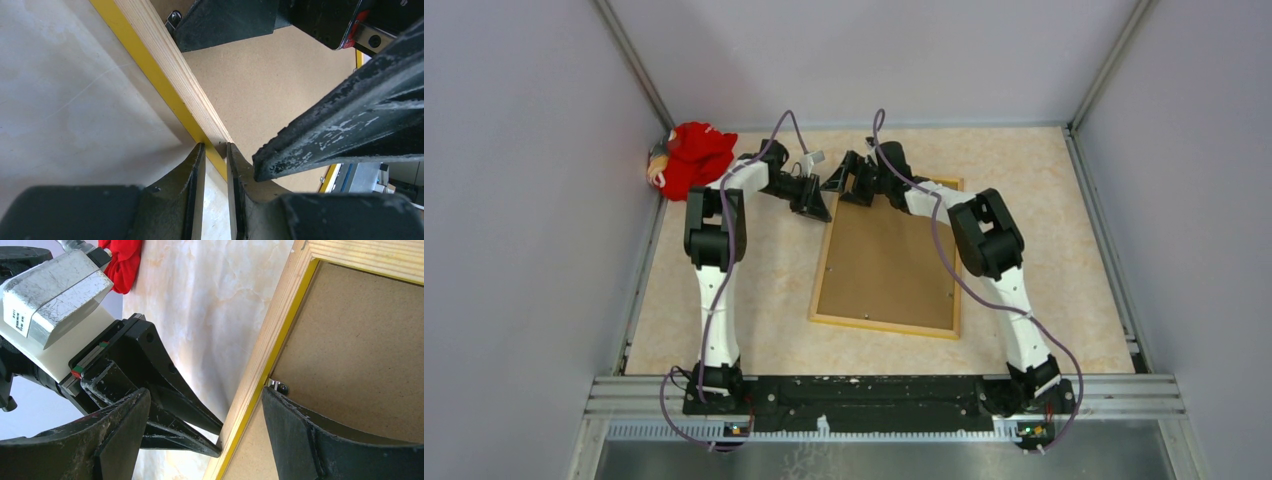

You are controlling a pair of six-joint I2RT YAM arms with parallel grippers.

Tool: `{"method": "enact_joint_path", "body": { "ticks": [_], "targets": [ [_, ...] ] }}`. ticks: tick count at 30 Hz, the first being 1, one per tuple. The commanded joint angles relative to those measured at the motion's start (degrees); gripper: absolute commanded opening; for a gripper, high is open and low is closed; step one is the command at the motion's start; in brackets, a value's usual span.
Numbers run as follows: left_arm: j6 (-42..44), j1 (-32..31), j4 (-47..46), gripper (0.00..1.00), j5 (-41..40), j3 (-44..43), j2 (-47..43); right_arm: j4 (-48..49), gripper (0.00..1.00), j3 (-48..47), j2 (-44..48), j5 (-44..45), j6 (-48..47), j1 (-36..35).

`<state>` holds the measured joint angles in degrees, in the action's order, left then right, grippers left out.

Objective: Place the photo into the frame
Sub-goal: Install the photo frame at the center of the board, then adjust the photo frame at the center of the board.

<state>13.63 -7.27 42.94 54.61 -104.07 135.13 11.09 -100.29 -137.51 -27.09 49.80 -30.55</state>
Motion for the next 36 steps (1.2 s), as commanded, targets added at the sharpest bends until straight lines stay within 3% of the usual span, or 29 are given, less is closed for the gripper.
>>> {"method": "enact_joint_path", "body": {
  "ticks": [1, 6, 12, 18, 24, 29, 36],
  "targets": [
    [1.9, -0.8, 1.1, 0.27, -3.1, 2.1, -1.4, -2.7, 0.82, -1.6, -2.2, 2.3, -0.7, -0.5],
    [2.2, -0.8, 1.9, 0.27, -3.2, 1.8, -2.0, -0.9, 0.86, 1.3, 1.7, 0.4, -0.6, -0.5],
    [5.3, -0.5, 5.3, 0.30, -3.3, 1.7, -4.5, 2.9, 0.95, 11.1, 14.4, 0.5, -1.0, 2.3],
    [9.7, 0.2, 8.1, 0.34, -5.3, 3.8, -8.4, 2.8, 0.98, 26.9, 29.6, 2.9, -3.1, 11.4],
    [13.5, -0.7, 4.7, 0.36, -11.5, 13.5, -13.1, -2.4, 0.99, 41.6, 40.2, 9.8, -5.7, 24.2],
    [16.0, -3.4, 1.7, 0.36, -16.6, 21.3, -16.1, -1.6, 0.99, 49.0, 42.7, 11.4, -5.2, 33.0],
    [17.7, -7.1, 0.2, 0.36, -19.0, 28.0, -19.6, 0.2, 0.98, 45.4, 34.1, 7.2, -4.5, 31.1]
  ]
}}
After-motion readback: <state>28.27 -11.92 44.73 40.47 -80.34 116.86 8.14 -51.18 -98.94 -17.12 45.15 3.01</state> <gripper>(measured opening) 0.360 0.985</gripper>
